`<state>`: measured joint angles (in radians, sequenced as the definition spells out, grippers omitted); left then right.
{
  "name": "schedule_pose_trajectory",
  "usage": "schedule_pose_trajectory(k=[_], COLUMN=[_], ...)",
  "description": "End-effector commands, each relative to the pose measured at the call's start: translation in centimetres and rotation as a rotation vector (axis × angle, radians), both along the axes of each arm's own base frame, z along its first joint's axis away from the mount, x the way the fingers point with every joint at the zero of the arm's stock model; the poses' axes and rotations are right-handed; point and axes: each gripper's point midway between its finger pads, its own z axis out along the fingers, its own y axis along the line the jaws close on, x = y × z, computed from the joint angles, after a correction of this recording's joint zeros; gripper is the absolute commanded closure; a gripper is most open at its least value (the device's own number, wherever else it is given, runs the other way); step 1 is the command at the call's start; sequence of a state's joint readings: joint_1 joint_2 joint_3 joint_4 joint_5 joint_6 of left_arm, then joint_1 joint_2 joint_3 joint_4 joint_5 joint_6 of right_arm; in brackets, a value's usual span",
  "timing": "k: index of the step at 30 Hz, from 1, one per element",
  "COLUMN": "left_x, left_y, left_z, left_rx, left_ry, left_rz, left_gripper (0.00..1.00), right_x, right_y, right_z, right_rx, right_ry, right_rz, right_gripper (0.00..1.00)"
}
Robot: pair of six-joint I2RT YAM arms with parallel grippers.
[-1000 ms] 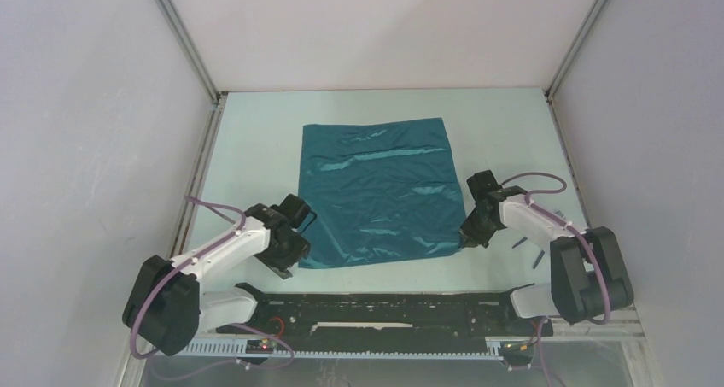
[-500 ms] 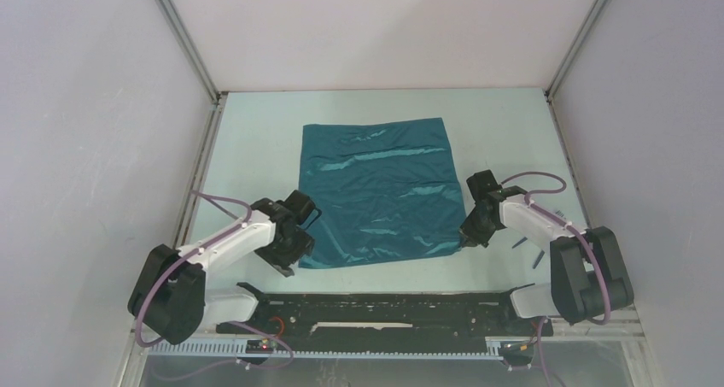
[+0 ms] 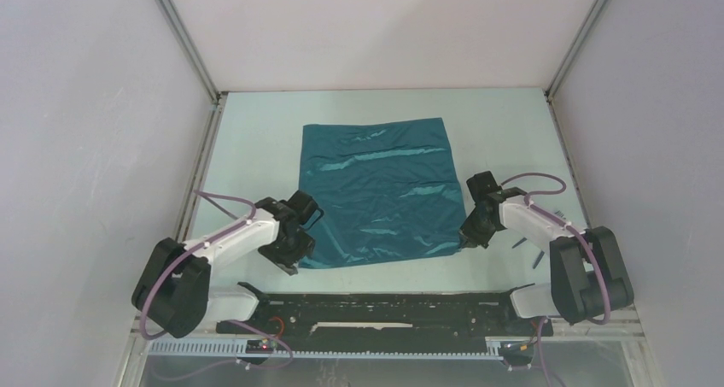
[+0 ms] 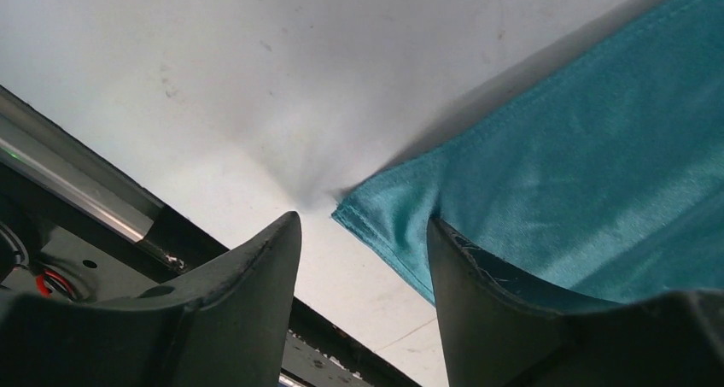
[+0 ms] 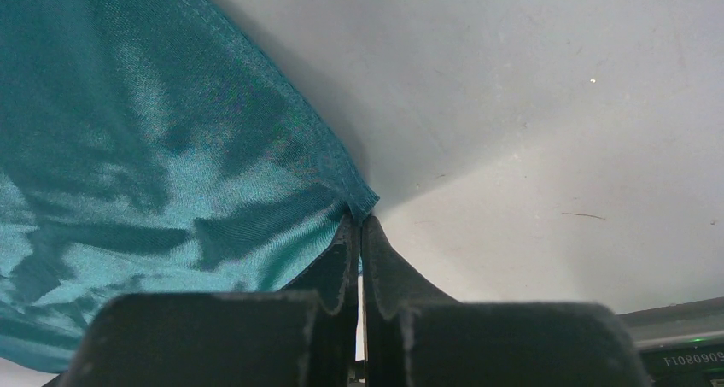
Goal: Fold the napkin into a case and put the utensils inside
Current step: Flatten out the crumpled napkin at the center of the board.
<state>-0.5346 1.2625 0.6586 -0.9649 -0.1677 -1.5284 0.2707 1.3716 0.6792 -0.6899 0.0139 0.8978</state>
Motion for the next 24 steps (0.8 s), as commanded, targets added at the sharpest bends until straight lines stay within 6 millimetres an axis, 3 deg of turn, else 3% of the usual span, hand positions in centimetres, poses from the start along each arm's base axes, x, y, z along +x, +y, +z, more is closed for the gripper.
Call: schedule_pose_trajectory(k=[1, 9, 20, 22, 24], left_x=[-0.2, -1.2, 0.2, 0.7, 1.3], left_y=[0.0, 0.2, 0.6, 0.5, 0.5], left_z=[-0.8, -3.1, -3.4, -3.1, -2.5], left_rx=[0.013, -0.002, 0.01, 0.001, -0.002], left_ry=[0.012, 0.028, -0.057, -0.086, -0.127], left_rz=[0.031, 0.059, 0.053, 0.043, 0.037], left_gripper=[0.38, 0.42, 0.74, 0.82, 0.98], right_x=[0.4, 0.3, 0.3, 0.4, 0.7], right_y=[0.1, -0.1, 0.2, 0.4, 0.5], right_z=[0.3, 0.4, 0.8, 1.1, 1.4], right_rx=[-0.001, -0.007, 0.017, 0.035, 0.05], right_ry=[-0.03, -0.027, -0.063, -0.095, -0.139], right_rz=[0.005, 0.003, -0.008, -0.012, -0.016], right_gripper=[1.0, 1.0, 1.0, 1.0, 1.0])
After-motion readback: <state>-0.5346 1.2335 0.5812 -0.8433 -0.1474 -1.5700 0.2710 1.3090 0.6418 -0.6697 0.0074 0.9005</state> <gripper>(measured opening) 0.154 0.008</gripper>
